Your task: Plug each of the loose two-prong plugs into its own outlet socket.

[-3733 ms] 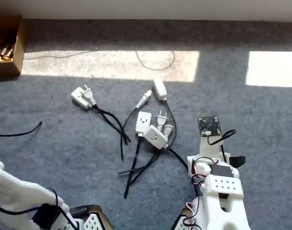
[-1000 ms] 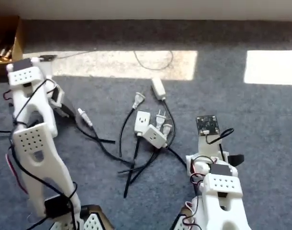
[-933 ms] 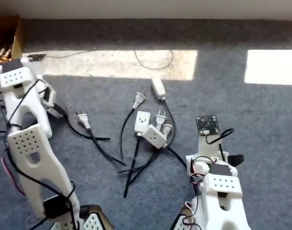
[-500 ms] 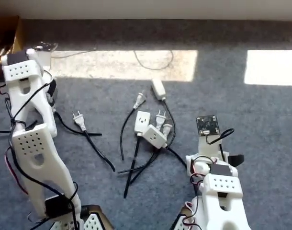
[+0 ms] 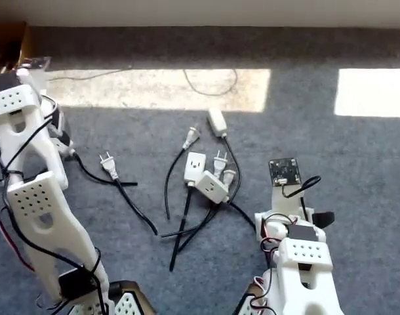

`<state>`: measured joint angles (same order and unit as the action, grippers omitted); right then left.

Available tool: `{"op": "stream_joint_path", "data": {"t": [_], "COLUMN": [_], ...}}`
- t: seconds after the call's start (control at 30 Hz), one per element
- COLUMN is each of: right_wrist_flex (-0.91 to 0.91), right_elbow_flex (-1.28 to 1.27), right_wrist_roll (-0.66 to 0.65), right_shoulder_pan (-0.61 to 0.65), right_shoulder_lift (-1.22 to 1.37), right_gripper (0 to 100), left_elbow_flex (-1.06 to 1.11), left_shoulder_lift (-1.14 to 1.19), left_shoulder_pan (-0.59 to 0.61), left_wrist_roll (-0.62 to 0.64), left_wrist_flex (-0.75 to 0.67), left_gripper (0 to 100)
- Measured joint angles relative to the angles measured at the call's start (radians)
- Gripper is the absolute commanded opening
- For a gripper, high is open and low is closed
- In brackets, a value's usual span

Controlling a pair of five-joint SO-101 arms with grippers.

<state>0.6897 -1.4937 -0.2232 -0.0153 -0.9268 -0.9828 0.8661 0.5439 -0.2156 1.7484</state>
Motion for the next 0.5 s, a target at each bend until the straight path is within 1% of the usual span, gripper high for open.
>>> {"op": "stream_joint_path", "data": {"t": [0.1, 0.27, 0.5], "right_wrist_flex": [0.000, 0.000, 0.000], "right_elbow_flex": [0.000, 0.000, 0.000], "right_wrist_roll": [0.000, 0.000, 0.000], "right_shoulder_pan": [0.000, 0.000, 0.000], "right_shoulder_lift": [0.000, 0.000, 0.000], "right_gripper": [55.3, 55.3, 55.3], "left_elbow_flex": [-0.026, -0.028, -0.040], "left_shoulder_lift": [0.000, 0.005, 0.106], "left_shoulder_pan": [0.017, 0.014, -0.014], "left_wrist_roll": [0.064, 0.127, 0.227], "left_wrist_flex": [0.000, 0.000, -0.017], "left_gripper": [19, 19, 19]}}
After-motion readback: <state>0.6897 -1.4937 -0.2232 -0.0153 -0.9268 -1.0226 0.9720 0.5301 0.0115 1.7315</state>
